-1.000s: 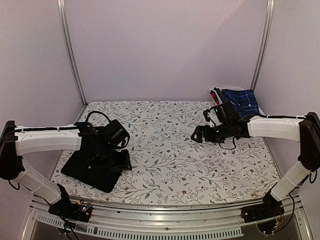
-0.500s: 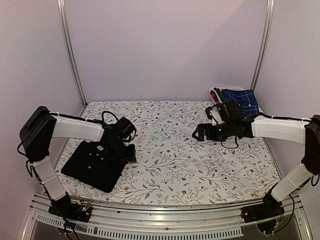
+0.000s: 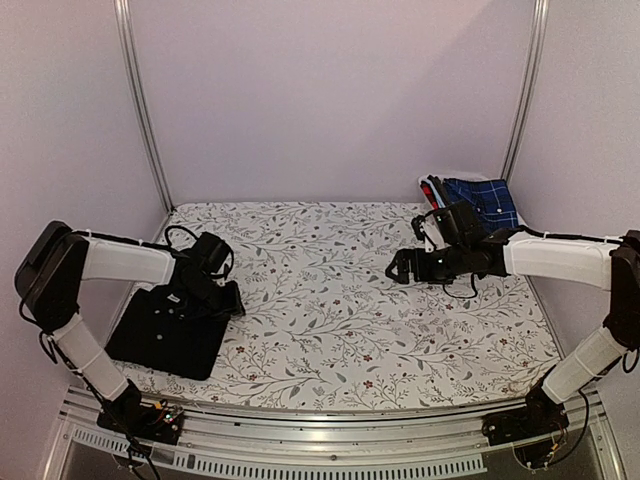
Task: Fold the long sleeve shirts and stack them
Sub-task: Move the square-folded shirt to the corner of the board.
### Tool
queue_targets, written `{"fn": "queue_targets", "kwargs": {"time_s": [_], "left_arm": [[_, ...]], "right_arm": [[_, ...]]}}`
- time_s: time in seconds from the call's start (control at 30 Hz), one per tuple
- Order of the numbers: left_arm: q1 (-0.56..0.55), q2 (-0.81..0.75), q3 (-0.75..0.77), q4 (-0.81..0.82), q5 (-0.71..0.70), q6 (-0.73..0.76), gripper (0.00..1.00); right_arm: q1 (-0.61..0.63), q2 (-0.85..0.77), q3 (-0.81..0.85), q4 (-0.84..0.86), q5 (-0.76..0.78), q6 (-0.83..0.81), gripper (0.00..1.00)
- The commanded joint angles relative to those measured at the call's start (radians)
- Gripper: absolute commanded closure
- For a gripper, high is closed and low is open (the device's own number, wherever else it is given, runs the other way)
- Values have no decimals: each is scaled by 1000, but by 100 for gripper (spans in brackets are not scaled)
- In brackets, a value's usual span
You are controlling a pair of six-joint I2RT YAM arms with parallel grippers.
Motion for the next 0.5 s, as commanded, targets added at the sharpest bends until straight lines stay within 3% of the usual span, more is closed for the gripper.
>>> {"fn": "queue_targets", "kwargs": {"time_s": [0.0, 0.47], "left_arm": [[42, -30, -72, -57, -21, 21, 59], [128, -91, -112, -69, -16, 61, 59]], "right_arm": [[-3, -24, -14, 1, 5, 10, 1], [-3, -24, -19, 4, 5, 11, 1]]}}
